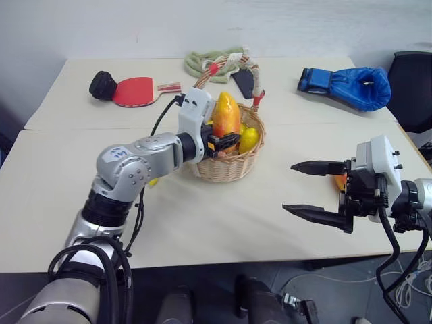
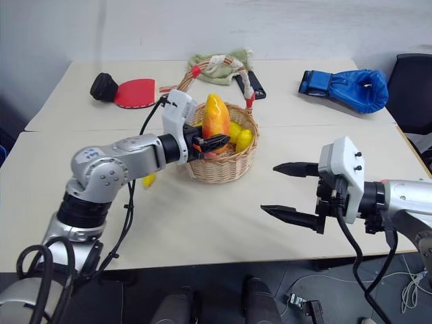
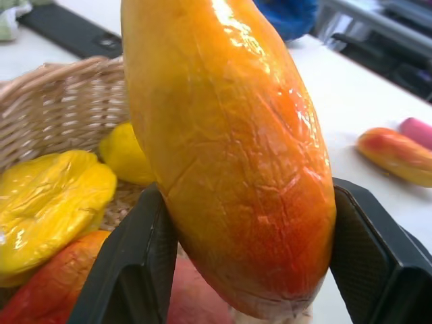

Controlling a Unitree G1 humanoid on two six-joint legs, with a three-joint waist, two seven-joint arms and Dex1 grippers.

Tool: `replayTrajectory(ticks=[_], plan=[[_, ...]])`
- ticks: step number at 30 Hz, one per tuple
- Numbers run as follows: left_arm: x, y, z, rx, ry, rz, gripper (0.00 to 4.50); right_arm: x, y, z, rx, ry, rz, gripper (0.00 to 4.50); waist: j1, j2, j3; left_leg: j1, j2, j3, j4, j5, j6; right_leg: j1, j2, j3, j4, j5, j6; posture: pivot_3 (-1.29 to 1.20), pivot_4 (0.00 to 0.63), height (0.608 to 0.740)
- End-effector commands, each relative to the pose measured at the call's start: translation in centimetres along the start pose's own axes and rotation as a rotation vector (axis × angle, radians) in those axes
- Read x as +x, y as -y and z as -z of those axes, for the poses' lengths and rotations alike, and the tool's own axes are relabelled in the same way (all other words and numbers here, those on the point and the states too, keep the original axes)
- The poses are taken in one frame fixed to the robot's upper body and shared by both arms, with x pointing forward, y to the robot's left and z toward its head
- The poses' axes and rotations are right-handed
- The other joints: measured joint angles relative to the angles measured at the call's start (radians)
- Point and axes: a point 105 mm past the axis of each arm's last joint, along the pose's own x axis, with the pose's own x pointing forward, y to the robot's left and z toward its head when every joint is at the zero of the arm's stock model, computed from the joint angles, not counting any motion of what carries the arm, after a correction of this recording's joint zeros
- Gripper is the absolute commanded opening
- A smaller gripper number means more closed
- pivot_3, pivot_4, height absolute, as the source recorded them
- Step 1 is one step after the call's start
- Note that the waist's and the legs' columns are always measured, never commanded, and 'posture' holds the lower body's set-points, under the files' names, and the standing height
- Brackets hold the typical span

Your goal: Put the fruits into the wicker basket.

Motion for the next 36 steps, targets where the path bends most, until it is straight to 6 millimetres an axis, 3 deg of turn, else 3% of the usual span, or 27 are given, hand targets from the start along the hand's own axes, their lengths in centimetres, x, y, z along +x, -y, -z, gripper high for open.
replayTrajectory(ticks=[1, 6, 13, 17, 21, 26, 31, 32, 36], plan=[[-0.1, -0.2, -1.0, 0.02, 0.043, -0.024, 2.98, -0.4, -0.4, -1.1, -0.055, 0.036, 0.025, 4.5, 0.002, 0.0, 0.0, -0.002, 0.0, 0.0, 0.001, 0.0, -0.001, -0.002, 0.0, 0.0, 0.0, 0.0, 0.0, 0.0, 0.15, 0.74], [-0.7, 0.6, -0.6, 0.041, 0.035, 0.045, 4.47, -0.5, -0.4, -1.0, -0.049, 0.039, 0.036, 4.5, 0.001, 0.0, 0.0, -0.008, 0.0, 0.0, 0.002, 0.002, -0.003, -0.007, 0.0, 0.0, 0.004, 0.001, 0.002, 0.0, 0.15, 0.74], [-4.8, 1.5, -0.6, 0.105, 0.099, 0.222, 4.47, -0.3, -0.3, -0.4, -0.027, 0.037, 0.03, 4.5, -0.005, 0.0, 0.0, -0.007, 0.0, 0.0, 0.002, 0.002, -0.003, -0.008, 0.0, 0.001, 0.002, 0.001, 0.002, 0.0, 0.15, 0.74], [-8.9, 0.9, 0.2, 0.191, 0.114, 0.267, 4.47, -0.1, -0.2, 0.0, -0.013, 0.036, 0.008, 4.5, -0.006, 0.0, 0.0, -0.007, 0.0, 0.0, 0.002, 0.002, -0.002, -0.008, 0.0, 0.001, 0.003, 0.0, 0.0, 0.0, 0.15, 0.74], [-13.8, -1.7, 1.8, 0.207, 0.041, 0.175, 4.47, 0.2, 0.0, 0.4, -0.014, 0.033, -0.008, 4.5, -0.008, 0.0, 0.0, -0.006, 0.001, -0.001, 0.002, 0.0, 0.001, -0.008, 0.0, 0.001, 0.004, 0.0, -0.001, 0.0, 0.15, 0.74], [-21.5, -6.1, 3.3, 0.124, -0.073, -0.064, 4.47, 0.1, 0.3, 0.3, -0.012, 0.048, -0.025, 4.5, -0.014, 0.0, 0.0, -0.006, 0.002, -0.006, 0.002, 0.0, 0.001, -0.009, 0.0, 0.0, 0.005, -0.001, -0.003, 0.0, 0.15, 0.74], [-27.0, -8.2, 4.2, 0.045, -0.131, -0.198, 4.47, -0.1, 0.9, -0.4, -0.029, 0.061, -0.046, 4.5, -0.01, 0.0, 0.0, -0.006, 0.001, -0.006, 0.002, -0.001, 0.002, -0.009, -0.001, 0.0, 0.004, -0.003, -0.006, 0.0, 0.15, 0.74], [-27.5, -8.6, 4.2, 0.043, -0.141, -0.223, 4.47, 0.0, 1.0, -0.4, -0.034, 0.059, -0.05, 4.5, -0.009, 0.0, 0.0, -0.006, 0.001, -0.006, 0.002, -0.001, 0.002, -0.009, -0.001, 0.0, 0.004, -0.009, -0.017, 0.0, 0.15, 0.74], [-27.3, -8.6, 4.3, 0.019, -0.156, -0.242, 4.47, 0.4, 1.2, -0.4, -0.042, 0.053, -0.066, 4.5, -0.001, 0.0, 0.0, -0.006, 0.002, -0.007, 0.002, -0.001, 0.001, -0.009, -0.002, -0.002, 0.005, -0.01, -0.018, 0.0, 0.15, 0.74]])
